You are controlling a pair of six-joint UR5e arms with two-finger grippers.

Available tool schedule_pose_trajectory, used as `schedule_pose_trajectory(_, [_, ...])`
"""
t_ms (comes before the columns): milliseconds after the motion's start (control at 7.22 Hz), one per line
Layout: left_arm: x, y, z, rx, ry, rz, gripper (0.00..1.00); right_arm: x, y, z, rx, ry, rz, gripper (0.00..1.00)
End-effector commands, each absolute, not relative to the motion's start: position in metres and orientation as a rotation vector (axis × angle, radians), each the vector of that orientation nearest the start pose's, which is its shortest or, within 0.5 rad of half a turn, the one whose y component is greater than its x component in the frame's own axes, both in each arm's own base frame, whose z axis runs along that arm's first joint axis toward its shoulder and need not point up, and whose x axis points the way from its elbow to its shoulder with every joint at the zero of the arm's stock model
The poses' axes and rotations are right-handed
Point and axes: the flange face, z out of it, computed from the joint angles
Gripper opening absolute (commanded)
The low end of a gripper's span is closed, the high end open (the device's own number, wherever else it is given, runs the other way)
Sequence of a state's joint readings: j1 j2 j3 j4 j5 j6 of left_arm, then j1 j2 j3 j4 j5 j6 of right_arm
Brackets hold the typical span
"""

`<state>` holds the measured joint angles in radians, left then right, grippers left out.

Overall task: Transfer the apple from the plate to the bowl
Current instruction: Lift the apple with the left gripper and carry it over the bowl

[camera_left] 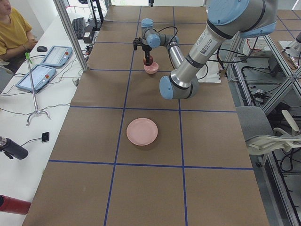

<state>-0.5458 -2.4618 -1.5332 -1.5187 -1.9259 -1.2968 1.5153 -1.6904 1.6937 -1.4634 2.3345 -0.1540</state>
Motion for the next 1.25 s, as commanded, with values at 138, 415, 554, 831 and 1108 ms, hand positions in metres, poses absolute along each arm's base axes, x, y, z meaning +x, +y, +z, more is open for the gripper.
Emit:
schedule_pose_trajectory(138, [0.614,-0.426,0.135,0.005,0.848,-0.092,0.24,0.039,-0.452,0.643,0.140,-0.759,-0.234,1.00])
schedule_pose_trajectory(415, [0.618,-0.424,0.150,0.012,0.864,-0.082,0.32,0.039,-0.452,0.643,0.140,-0.759,-0.234,1.00])
schedule_pose_trajectory(554, [0.620,-0.427,0.152,0.014,0.866,-0.080,0.52,0.039,-0.452,0.643,0.140,-0.758,-0.234,1.00])
schedule_pose_trajectory(831, [0.620,-0.427,0.152,0.016,0.867,-0.078,0.97,0.039,-0.452,0.643,0.141,-0.758,-0.234,1.00])
schedule_pose_trajectory(1108, [0.620,-0.427,0.156,0.016,0.863,-0.078,0.97,0.039,-0.452,0.643,0.142,-0.759,-0.234,1.00])
